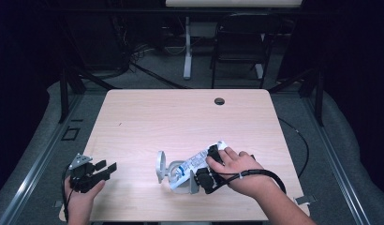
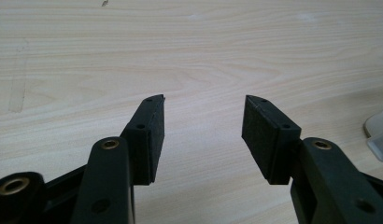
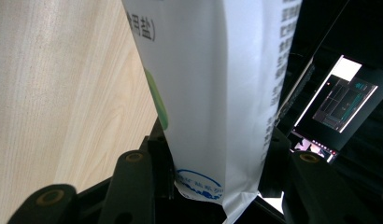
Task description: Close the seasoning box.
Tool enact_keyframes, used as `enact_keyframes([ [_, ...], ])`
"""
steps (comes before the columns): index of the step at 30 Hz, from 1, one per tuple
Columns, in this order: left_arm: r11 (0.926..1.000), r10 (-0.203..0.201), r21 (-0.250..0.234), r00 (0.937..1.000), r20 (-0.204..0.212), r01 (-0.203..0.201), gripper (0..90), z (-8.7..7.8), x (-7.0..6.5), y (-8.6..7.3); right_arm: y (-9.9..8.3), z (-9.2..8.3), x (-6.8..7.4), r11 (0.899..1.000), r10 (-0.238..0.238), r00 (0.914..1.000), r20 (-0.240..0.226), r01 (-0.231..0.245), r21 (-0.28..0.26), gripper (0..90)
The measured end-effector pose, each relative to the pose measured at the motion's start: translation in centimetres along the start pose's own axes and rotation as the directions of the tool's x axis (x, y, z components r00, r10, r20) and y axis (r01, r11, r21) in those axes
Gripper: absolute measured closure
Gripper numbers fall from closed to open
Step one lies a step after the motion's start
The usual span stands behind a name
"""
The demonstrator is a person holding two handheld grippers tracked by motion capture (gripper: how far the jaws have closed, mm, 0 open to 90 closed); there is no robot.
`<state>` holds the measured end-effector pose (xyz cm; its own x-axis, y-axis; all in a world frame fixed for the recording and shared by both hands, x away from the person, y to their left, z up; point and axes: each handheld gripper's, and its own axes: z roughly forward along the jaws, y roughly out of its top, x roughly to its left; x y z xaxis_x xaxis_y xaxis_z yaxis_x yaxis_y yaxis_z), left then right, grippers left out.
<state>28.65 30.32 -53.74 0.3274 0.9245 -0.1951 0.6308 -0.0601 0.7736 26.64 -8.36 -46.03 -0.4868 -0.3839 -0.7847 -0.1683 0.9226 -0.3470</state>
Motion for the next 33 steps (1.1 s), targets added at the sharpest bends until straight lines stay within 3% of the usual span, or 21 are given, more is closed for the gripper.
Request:
enact_keyframes([
  [33,1.0000,0.000,0.000,1.0000,0.000,0.000,49.4,-0.05,0.01,0.02,0.00,-0.23,-0.27,1.000,-0.004,0.9999,0.014,0.004,0.003,61.0],
])
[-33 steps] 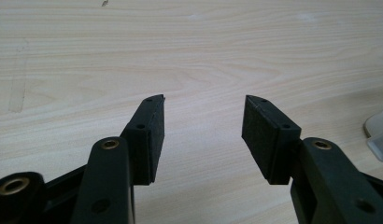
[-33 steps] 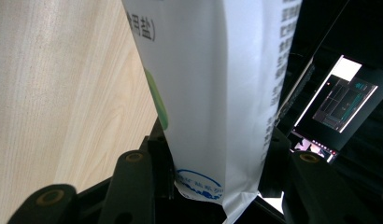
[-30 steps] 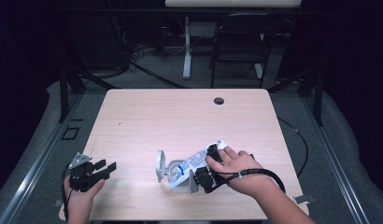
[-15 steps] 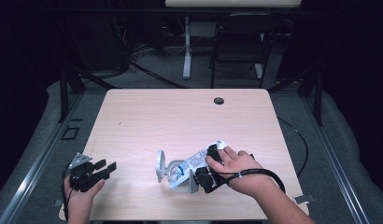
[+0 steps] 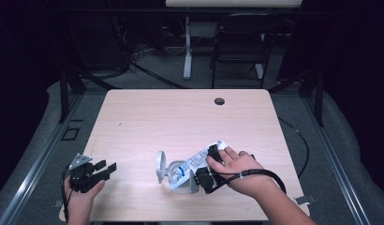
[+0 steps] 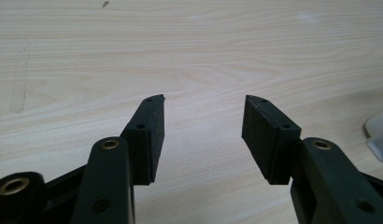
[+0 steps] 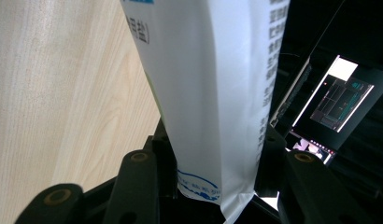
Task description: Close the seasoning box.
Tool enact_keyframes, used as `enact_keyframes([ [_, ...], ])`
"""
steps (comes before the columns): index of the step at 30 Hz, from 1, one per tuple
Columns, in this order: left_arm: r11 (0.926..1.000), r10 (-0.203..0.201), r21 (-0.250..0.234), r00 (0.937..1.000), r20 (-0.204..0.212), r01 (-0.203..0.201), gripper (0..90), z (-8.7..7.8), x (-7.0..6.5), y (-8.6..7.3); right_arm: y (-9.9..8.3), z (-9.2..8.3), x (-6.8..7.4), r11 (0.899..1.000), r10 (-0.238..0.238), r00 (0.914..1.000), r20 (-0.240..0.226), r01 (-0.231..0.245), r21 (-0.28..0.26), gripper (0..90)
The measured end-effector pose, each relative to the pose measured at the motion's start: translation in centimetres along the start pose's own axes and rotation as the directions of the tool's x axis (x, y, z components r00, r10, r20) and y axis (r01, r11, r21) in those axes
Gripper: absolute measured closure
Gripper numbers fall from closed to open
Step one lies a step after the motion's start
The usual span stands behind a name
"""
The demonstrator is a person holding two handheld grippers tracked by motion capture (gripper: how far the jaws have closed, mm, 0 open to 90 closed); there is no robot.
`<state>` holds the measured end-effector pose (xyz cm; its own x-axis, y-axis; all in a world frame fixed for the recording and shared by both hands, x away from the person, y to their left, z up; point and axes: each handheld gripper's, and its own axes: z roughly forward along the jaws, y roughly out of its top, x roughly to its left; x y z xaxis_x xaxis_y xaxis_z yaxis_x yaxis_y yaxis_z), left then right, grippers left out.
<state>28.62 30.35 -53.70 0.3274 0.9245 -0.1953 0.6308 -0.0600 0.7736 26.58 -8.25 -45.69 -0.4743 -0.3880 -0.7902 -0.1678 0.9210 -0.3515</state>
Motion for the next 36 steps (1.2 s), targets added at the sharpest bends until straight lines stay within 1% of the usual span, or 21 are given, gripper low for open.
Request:
enact_keyframes([
  [4,1.0000,0.000,0.001,1.0000,-0.005,0.000,49.4,0.07,0.04,-0.06,0.00,0.02,0.01,1.000,0.001,1.0000,0.002,-0.001,-0.001,61.4],
  [16,1.0000,-0.001,0.001,1.0000,-0.003,0.001,49.4,0.05,0.05,-0.05,-0.04,0.12,0.09,1.000,0.012,0.9999,0.000,-0.012,-0.008,62.2],
  [25,1.0000,-0.002,0.000,1.0000,-0.003,0.002,49.4,0.07,0.06,-0.08,-0.10,0.03,-0.06,1.000,0.017,0.9998,0.009,-0.017,-0.012,63.5],
  [36,1.0000,-0.001,0.000,1.0000,-0.002,0.001,49.4,0.10,0.10,-0.10,-0.18,0.03,-0.12,1.000,0.025,0.9996,0.016,-0.025,0.000,64.7],
])
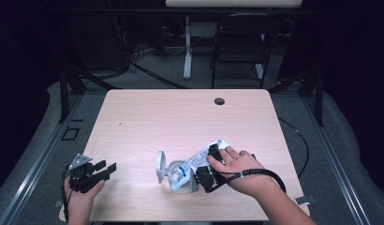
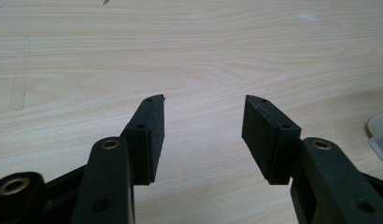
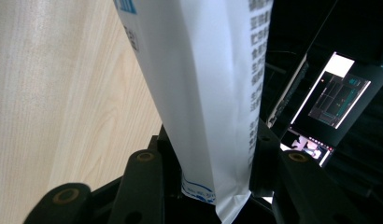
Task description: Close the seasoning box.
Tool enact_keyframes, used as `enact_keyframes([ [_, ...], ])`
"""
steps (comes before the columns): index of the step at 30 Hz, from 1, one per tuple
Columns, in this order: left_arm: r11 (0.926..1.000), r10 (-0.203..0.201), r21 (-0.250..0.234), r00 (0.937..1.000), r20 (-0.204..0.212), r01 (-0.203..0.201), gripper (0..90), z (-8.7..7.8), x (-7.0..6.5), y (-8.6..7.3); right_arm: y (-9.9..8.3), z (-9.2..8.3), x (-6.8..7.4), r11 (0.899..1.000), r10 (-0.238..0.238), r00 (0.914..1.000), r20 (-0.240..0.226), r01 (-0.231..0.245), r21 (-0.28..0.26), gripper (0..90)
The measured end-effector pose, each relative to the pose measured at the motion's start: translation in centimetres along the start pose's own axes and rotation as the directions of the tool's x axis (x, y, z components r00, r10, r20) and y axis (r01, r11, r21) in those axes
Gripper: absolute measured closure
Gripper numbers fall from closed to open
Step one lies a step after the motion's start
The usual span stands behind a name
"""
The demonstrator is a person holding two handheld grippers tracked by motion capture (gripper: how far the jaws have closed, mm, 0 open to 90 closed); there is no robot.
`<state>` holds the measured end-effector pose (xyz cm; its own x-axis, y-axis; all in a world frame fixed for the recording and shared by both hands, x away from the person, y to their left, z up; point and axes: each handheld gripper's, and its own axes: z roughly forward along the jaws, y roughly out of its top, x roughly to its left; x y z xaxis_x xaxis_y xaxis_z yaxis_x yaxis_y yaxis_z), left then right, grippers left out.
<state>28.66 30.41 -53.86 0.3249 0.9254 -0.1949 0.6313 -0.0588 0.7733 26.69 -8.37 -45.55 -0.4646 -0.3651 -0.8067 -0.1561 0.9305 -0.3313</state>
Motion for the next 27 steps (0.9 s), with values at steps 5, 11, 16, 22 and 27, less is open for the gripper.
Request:
enact_keyframes([
  [5,1.0000,0.002,0.002,1.0000,0.002,-0.002,49.4,-0.01,0.01,0.01,-0.11,0.09,-0.14,1.000,0.009,1.0000,-0.002,-0.009,0.003,66.1],
  [11,1.0000,-0.003,0.001,1.0000,0.000,0.003,49.4,0.02,0.04,-0.03,-0.14,0.16,-0.10,1.000,0.011,0.9999,-0.002,-0.011,-0.002,66.3],
  [16,1.0000,-0.003,0.003,1.0000,-0.001,0.003,49.4,0.02,0.04,-0.04,-0.14,0.07,-0.10,1.000,0.010,0.9999,0.004,-0.010,-0.003,66.6],
  [22,1.0000,-0.003,0.002,1.0000,0.000,0.003,49.4,0.00,0.03,-0.03,-0.13,-0.09,-0.16,1.000,-0.001,0.9999,0.010,0.001,0.003,67.0],
  [27,1.0000,-0.003,0.001,1.0000,0.000,0.003,49.4,0.00,0.03,-0.03,-0.22,-0.02,-0.15,1.000,0.006,1.0000,0.007,-0.006,-0.010,67.2],
])
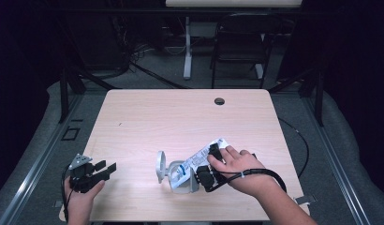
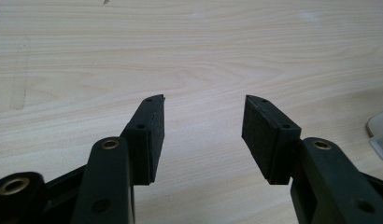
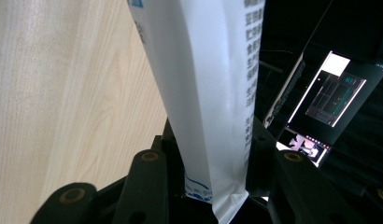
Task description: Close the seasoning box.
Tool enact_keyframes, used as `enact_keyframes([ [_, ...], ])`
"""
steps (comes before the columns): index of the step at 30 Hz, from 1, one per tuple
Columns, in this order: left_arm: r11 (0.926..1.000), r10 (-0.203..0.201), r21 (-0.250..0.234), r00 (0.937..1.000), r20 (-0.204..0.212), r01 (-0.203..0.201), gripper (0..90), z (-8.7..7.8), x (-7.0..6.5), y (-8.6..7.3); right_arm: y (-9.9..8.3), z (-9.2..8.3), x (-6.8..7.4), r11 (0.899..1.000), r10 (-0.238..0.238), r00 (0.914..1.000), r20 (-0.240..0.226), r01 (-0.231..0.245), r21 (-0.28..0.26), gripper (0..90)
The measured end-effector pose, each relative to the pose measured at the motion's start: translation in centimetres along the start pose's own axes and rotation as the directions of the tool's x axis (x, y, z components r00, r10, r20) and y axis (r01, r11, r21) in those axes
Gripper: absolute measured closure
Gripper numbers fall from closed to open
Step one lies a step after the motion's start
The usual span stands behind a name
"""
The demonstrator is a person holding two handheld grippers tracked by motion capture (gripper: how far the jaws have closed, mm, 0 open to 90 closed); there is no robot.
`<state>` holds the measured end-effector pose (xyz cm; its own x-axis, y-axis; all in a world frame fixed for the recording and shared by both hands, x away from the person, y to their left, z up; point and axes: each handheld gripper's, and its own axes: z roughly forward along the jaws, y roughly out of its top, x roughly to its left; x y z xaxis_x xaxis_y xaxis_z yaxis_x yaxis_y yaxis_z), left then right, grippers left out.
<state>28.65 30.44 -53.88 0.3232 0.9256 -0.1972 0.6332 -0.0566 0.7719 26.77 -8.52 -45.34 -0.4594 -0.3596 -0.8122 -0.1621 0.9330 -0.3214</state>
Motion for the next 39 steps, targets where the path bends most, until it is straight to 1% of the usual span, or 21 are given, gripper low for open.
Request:
enact_keyframes([
  [13,1.0000,0.002,-0.002,1.0000,0.000,-0.002,49.4,-0.03,-0.03,0.02,0.13,-0.31,-0.07,1.000,-0.022,0.9997,0.012,0.022,0.015,68.0],
  [14,1.0000,0.002,-0.002,1.0000,0.000,-0.002,49.4,-0.04,-0.02,0.02,0.07,-0.17,0.03,1.000,-0.010,0.9999,0.007,0.010,-0.001,68.0],
  [15,1.0000,0.001,-0.002,1.0000,0.000,-0.001,49.4,-0.04,-0.02,0.02,0.08,-0.18,0.03,1.000,-0.012,0.9999,0.008,0.012,-0.001,68.1],
  [16,1.0000,0.001,-0.002,1.0000,0.000,-0.001,49.4,-0.04,-0.02,0.02,0.12,-0.26,0.00,1.000,-0.017,0.9998,0.011,0.017,0.008,68.2],
  [18,1.0000,0.001,-0.002,1.0000,0.000,-0.001,49.4,-0.04,-0.01,0.02,0.10,-0.27,-0.02,1.000,-0.015,0.9998,0.012,0.015,0.007,68.4],
  [19,1.0000,0.001,-0.002,1.0000,0.000,-0.001,49.4,-0.04,-0.01,0.02,0.15,-0.40,-0.13,0.999,-0.027,0.9995,0.015,0.027,0.022,68.5],
  [21,1.0000,0.001,-0.002,1.0000,0.000,-0.001,49.4,-0.03,0.00,0.02,0.09,-0.26,-0.01,1.000,-0.016,0.9998,0.013,0.016,0.005,68.7],
  [26,1.0000,0.002,-0.002,1.0000,-0.001,-0.002,49.3,-0.01,-0.02,0.03,0.07,-0.26,0.08,1.000,-0.008,0.9999,0.011,0.008,-0.006,69.3],
  [30,1.0000,0.002,-0.002,1.0000,-0.001,-0.002,49.4,0.02,-0.01,0.02,0.09,-0.30,0.13,1.000,-0.017,0.9997,0.017,0.017,-0.002,69.5],
  [32,1.0000,0.003,-0.002,1.0000,-0.002,-0.003,49.4,0.02,-0.01,0.03,0.06,-0.29,0.08,1.000,-0.012,0.9998,0.014,0.012,-0.009,69.6],
  [37,1.0000,0.001,-0.003,1.0000,-0.001,-0.001,49.4,0.01,-0.03,0.05,0.04,-0.42,-0.13,1.000,-0.017,0.9996,0.022,0.017,-0.006,70.1],
  [39,1.0000,0.001,-0.001,1.0000,0.000,-0.001,49.4,-0.02,-0.01,0.05,0.08,-0.50,-0.20,1.000,-0.025,0.9994,0.022,0.025,0.002,70.1],
])
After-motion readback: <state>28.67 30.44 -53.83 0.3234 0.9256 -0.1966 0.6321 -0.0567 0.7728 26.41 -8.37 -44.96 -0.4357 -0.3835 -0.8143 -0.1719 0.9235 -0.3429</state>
